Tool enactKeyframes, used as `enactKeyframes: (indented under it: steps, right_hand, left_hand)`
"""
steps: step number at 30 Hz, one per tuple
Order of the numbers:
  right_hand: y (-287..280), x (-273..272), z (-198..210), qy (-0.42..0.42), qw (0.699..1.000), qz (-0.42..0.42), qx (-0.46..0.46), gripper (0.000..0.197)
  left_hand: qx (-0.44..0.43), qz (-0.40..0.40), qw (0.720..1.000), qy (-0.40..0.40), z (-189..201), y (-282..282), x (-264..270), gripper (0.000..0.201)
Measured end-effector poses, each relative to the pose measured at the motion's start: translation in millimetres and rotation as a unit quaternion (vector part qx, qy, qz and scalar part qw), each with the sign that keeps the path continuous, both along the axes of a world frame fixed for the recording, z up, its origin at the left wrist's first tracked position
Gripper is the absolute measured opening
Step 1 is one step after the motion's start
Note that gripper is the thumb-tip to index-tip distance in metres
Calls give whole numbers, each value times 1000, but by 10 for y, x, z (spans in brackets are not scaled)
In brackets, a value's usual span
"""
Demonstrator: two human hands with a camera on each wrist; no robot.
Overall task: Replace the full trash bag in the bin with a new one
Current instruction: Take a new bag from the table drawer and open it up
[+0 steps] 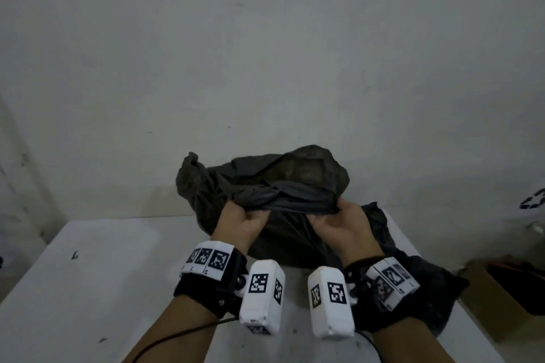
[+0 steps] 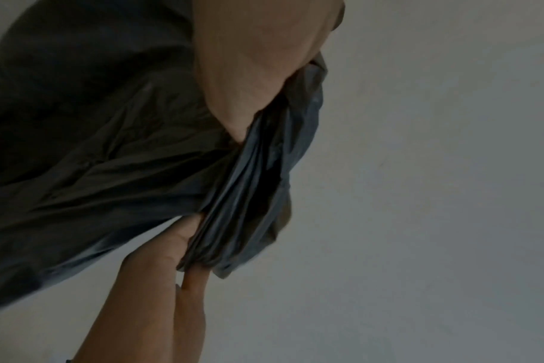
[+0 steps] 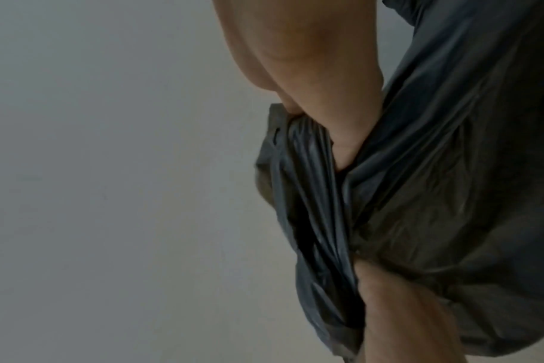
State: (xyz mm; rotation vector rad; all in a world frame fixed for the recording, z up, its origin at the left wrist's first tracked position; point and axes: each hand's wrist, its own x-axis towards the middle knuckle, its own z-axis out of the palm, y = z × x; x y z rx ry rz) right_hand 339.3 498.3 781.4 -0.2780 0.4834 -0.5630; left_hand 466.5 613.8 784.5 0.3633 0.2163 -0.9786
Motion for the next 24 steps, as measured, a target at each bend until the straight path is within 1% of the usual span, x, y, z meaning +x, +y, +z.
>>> enactKeyframes:
  steps: [1, 3, 5, 6, 7, 8, 10, 11, 12, 13, 14, 16, 18, 20, 22, 23, 24]
  right_hand:
    - [21, -22, 0, -13, 1000, -6, -9, 43]
    - [58, -99, -16, -47, 998, -20, -42, 47]
    - [95, -194, -5, -55, 993, -29, -98, 57]
    - [106, -226, -7, -49, 989, -16, -141, 61]
    - [115, -244, -10, -34, 981, 5, -191, 62]
    - [129, -250, -19, -1, 969, 27, -245, 60]
    - [160, -244, -32, 101, 934, 47, -339, 60]
    - [169, -238, -35, 148, 920, 33, -362, 63]
    - [165, -243, -47, 173, 912, 10, -372, 66]
    - [134, -253, -70, 180, 909, -8, -375, 71]
    - [100, -260, -91, 179, 913, -22, -367, 74]
    - [27, -280, -123, 156, 934, -24, -322, 75]
    - [-39, -302, -132, 111, 967, -32, -229, 74]
    - [-94, -329, -166, 64, 988, -48, -131, 67]
    - [-67, -350, -230, 43, 996, -48, -64, 75]
    - [-45, -346, -296, 55, 996, -43, -47, 80]
    - [-12, -339, -361, 81, 995, -33, -53, 82]
  left_hand:
    - [-15, 4, 1000, -20, 15, 3, -11, 34]
    - [-54, -5, 997, -52, 28, 43, -81, 50]
    - [-89, -43, 992, -76, -14, 91, -160, 68]
    - [-99, -59, 989, -95, -31, 116, -198, 72]
    - [-105, -74, 985, -117, -36, 132, -238, 73]
    - [-102, -85, 981, -142, -52, 127, -268, 70]
    - [-56, -101, 972, -205, -105, 75, -311, 60]
    - [-21, -102, 967, -231, -134, 47, -326, 54]
    - [9, -104, 963, -248, -166, 23, -334, 50]
    - [32, -103, 961, -254, -193, 9, -333, 47]
    - [47, -98, 962, -249, -222, 1, -320, 45]
    - [69, -82, 969, -223, -266, 11, -264, 48]
    - [73, -78, 975, -194, -311, 34, -189, 56]
    - [74, -80, 984, -141, -348, 65, -132, 63]
    - [77, -86, 988, -105, -346, 113, -120, 68]
    - [75, -85, 988, -101, -343, 133, -117, 71]
    - [77, -75, 989, -103, -350, 146, -98, 74]
